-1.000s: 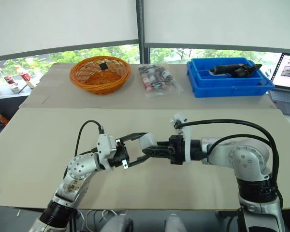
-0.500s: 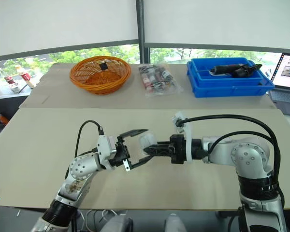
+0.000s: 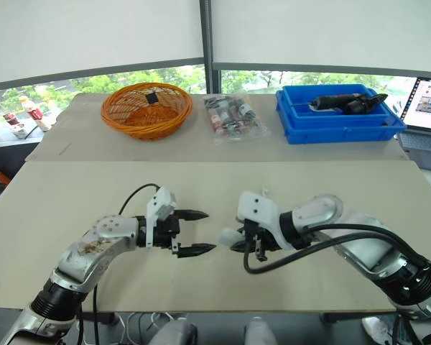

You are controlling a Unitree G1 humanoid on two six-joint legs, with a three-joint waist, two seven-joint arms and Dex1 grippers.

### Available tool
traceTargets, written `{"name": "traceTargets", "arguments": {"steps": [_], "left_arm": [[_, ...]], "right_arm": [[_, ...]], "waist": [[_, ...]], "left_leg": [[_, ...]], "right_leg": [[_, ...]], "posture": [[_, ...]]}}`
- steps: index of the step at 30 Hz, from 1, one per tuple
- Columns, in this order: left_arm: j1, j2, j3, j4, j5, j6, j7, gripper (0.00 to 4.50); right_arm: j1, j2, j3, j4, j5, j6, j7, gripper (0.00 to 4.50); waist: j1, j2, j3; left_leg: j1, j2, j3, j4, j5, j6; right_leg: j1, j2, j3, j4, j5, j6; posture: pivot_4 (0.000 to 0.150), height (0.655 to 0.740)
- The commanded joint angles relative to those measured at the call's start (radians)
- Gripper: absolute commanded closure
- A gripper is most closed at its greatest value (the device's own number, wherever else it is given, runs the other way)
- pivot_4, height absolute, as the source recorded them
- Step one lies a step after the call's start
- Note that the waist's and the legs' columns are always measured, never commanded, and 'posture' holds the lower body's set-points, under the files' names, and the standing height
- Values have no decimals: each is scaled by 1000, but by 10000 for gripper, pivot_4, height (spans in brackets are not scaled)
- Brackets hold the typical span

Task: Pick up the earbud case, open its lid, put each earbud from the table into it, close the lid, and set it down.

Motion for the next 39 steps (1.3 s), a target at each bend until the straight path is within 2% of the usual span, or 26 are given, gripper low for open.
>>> {"name": "traceTargets", "arguments": {"steps": [1,10,13,19,20,27,28,29,33,35,39], "left_arm": [[-29,15,-18,-68,-31,66,-16,0],[-68,15,-63,-64,-2,46,-45,0],[-59,14,-79,-51,15,19,-53,7579],[-49,6,-85,-32,33,-4,-45,36702],[-48,5,-85,-31,35,-6,-45,38852],[-33,8,-83,-28,49,-22,-48,38855],[-28,11,-80,-25,52,-27,-48,38855],[-22,13,-75,-21,50,-30,-49,38855],[13,3,-39,9,20,-67,-66,38861],[48,-26,-2,26,-40,-93,-94,38861],[90,-52,34,54,-96,-120,-143,38862]], "right_arm": [[-17,11,-7,2,-73,-69,43,37175],[-8,69,-14,18,-162,-90,103,37176],[-2,80,-20,10,-171,-91,112,37176],[9,98,-29,-1,-184,-85,122,37178],[11,101,-31,-2,-185,-85,123,37181],[25,110,-44,3,-199,-96,130,37182],[30,98,-50,5,-202,-107,141,29182],[37,82,-59,4,-204,-118,152,27010],[36,37,-101,7,-220,-148,173,13504],[46,24,-141,-13,-205,-172,185,7136],[63,48,-203,-68,-151,-160,186,6919]], "waist": [[1,0,0],[4,0,0],[4,0,0],[4,0,0],[4,0,0],[4,0,0],[4,0,0],[5,0,0],[5,0,0],[5,0,0],[5,0,0]], "left_leg": [[0,0,0,0,0,0],[0,0,0,0,0,0],[0,0,0,0,0,0],[0,0,0,1,0,0],[0,0,0,0,0,0],[0,0,0,1,0,0],[0,0,0,1,0,0],[0,0,0,1,0,0],[0,0,0,1,0,0],[0,0,0,1,0,0],[0,0,-1,1,0,0]], "right_leg": [[0,0,0,0,0,0],[0,0,1,0,0,0],[0,0,1,0,0,0],[0,0,1,0,0,0],[0,0,1,0,0,0],[0,0,1,0,0,0],[0,0,1,0,0,0],[0,0,1,0,0,0],[0,0,1,0,0,0],[0,0,1,0,0,0],[0,0,1,0,0,0]], "posture": [[1500,7400],[1500,7400],[1500,7400],[1500,7400],[1500,7400],[1500,7400],[1500,7400],[1500,7400],[1500,7400],[1500,7400],[1500,7400]]}}
